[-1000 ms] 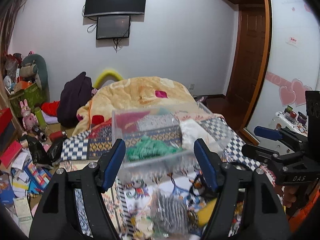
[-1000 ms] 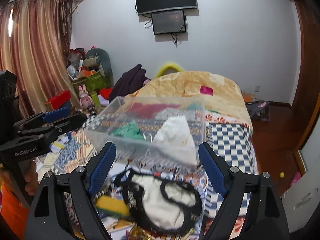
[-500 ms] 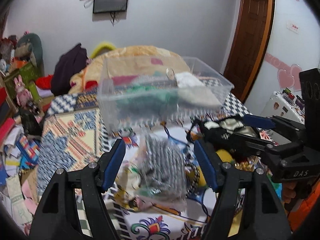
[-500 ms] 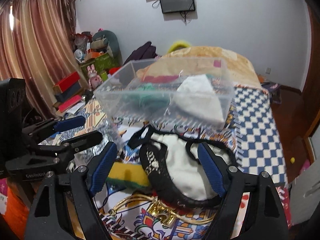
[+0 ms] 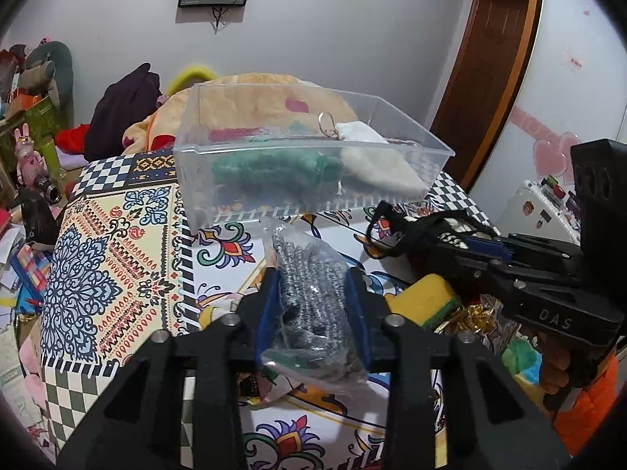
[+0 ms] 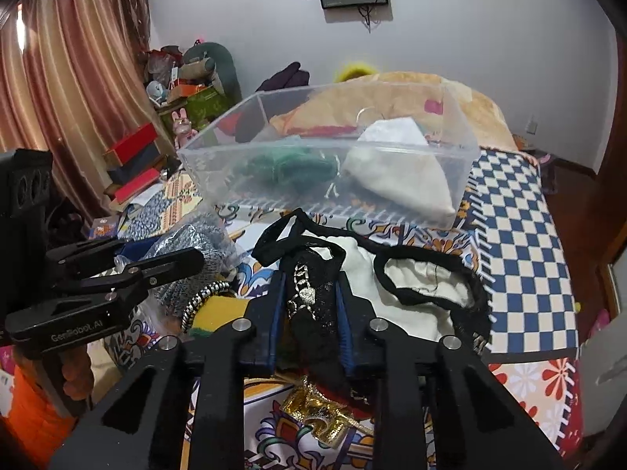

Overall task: Organize soft objects
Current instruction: 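Place the grey mesh bag in the box with the left gripper while the right drops the black bag in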

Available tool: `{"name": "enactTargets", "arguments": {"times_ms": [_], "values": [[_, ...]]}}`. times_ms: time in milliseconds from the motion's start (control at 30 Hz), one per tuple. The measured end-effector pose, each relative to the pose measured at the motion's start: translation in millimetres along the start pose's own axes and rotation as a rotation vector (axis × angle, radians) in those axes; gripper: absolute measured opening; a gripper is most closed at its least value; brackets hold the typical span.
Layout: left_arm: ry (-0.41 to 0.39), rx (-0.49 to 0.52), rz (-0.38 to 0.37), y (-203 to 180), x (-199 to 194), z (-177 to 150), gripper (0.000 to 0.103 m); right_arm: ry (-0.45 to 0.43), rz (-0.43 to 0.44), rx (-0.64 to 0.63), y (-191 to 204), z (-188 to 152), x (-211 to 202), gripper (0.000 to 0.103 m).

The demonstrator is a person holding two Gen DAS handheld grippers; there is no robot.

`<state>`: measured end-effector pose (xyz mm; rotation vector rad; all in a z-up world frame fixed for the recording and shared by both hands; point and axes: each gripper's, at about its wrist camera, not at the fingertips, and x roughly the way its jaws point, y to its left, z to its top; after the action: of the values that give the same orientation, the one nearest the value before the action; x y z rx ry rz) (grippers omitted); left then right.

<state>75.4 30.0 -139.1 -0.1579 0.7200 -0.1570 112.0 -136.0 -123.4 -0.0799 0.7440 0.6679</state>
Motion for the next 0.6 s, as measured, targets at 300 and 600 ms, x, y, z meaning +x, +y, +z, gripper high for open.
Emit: {"name": "enactTargets", "arguments": {"times_ms": [300, 600], "values": [[-0.057, -0.015, 0.013, 2, -18, 9, 0.026, -0.097, -0.029, 0.011, -6, 12, -30, 0.016], [-0.17, -0.004, 0.025, -2, -52, 33, 0.026, -0.204, -0.052, 0.006, -4, 32, -62, 0.016]]}}
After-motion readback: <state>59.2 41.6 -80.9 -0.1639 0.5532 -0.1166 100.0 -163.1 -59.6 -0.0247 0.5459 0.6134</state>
